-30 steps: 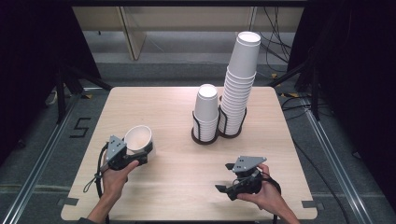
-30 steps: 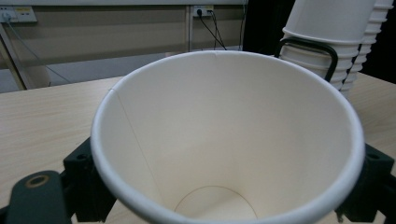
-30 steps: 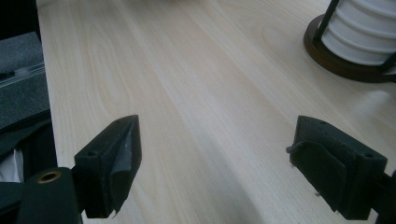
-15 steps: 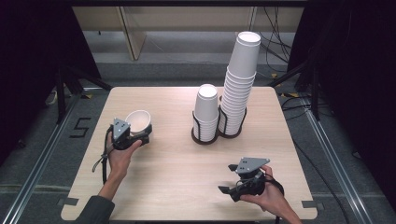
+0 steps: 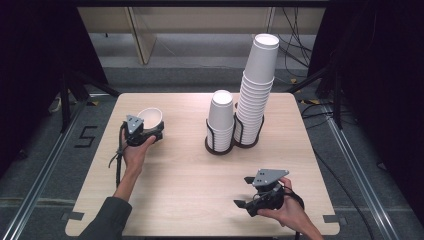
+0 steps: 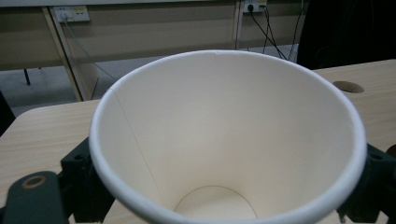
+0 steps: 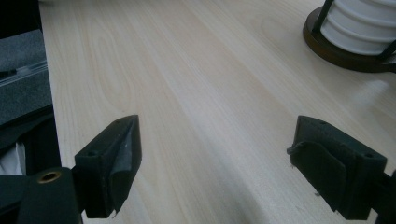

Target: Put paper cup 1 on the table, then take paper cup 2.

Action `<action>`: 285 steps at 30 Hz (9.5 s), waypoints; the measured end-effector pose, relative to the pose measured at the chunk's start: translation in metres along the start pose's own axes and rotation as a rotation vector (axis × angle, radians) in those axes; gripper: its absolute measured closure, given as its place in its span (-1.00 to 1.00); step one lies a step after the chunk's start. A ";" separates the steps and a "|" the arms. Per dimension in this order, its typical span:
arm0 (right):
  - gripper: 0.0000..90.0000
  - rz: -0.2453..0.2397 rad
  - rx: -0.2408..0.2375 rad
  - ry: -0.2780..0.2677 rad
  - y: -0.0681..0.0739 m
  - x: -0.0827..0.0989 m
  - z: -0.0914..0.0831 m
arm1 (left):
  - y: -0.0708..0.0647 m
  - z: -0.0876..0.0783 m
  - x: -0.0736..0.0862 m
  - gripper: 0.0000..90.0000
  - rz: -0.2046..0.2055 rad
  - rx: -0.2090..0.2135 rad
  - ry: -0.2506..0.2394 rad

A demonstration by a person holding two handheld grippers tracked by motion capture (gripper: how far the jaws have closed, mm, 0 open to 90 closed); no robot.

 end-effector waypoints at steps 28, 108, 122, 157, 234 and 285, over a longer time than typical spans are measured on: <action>-0.62 -0.014 -0.003 0.001 0.001 0.001 -0.001 | -0.001 0.026 0.020 -0.75 0.024 0.007 0.067; -0.62 0.013 0.027 -0.015 -0.003 -0.002 -0.006 | -0.075 -0.140 0.049 -0.68 -0.002 0.240 0.122; -0.64 0.064 0.067 -0.053 -0.015 -0.006 -0.014 | -0.099 -0.168 0.068 -0.68 0.018 0.277 0.127; -0.65 0.187 0.289 -0.340 -0.105 -0.099 -0.099 | -0.125 -0.189 0.092 -0.68 0.115 0.317 0.140; -0.61 0.291 0.462 -0.495 -0.216 -0.287 -0.138 | -0.130 -0.190 0.095 -0.68 0.132 0.348 0.156; -0.60 0.307 0.472 -0.514 -0.153 -0.155 -0.188 | -0.136 -0.185 0.093 -0.68 0.124 0.346 0.137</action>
Point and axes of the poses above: each handheld gripper's, and its own axes: z roughly forward along the jaws, x roughly out of its underside, y roughly to its left, the point moved 10 cm from there along z, roughly forward along the jaws, and after that the axes turned 3 degrees about y, right-handed, at the moved point
